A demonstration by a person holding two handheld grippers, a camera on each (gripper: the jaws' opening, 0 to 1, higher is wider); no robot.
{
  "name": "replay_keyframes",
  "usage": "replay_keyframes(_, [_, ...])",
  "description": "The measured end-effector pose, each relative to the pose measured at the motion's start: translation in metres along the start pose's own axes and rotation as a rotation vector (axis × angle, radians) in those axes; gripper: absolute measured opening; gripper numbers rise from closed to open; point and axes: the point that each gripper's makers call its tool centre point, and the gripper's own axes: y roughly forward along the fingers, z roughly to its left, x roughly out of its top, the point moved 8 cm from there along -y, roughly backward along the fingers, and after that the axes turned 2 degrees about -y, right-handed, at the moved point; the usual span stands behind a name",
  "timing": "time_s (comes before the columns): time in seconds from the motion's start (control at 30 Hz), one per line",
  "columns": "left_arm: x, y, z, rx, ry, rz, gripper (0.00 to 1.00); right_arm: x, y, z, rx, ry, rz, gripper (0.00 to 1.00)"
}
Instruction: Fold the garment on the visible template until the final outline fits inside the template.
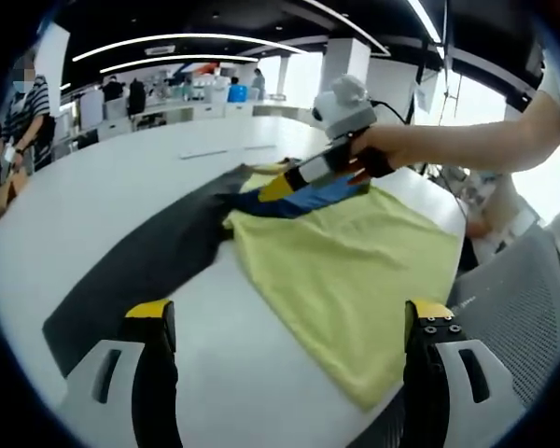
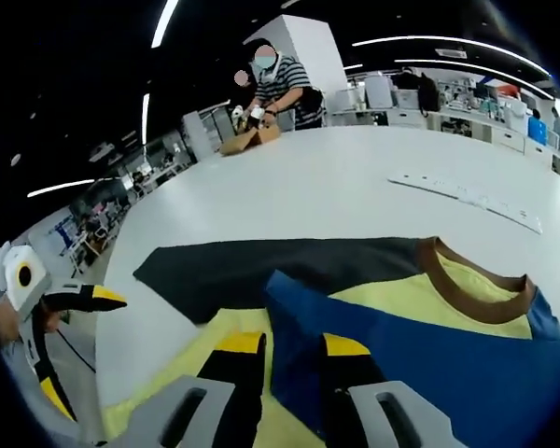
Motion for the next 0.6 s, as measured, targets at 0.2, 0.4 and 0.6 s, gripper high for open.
replay_keyframes(0.2, [-0.003, -0.004, 0.004, 0.014, -0.004, 0.002, 0.99, -0.004, 0.005, 0.019, 0.082, -0.028, -0.003, 0.08])
replay_keyframes(0.4, [-0.004, -0.006, 0.005, 0.021, -0.003, 0.009, 0.99, -0.014, 0.008, 0.034, 0.145, -0.062, 0.034, 0.11])
replay_keyframes(0.6, [-0.003, -0.005, 0.003, 0.020, 0.003, 0.012, 0.99, -0.020, 0.010, 0.036, 0.154, -0.053, 0.054, 0.15])
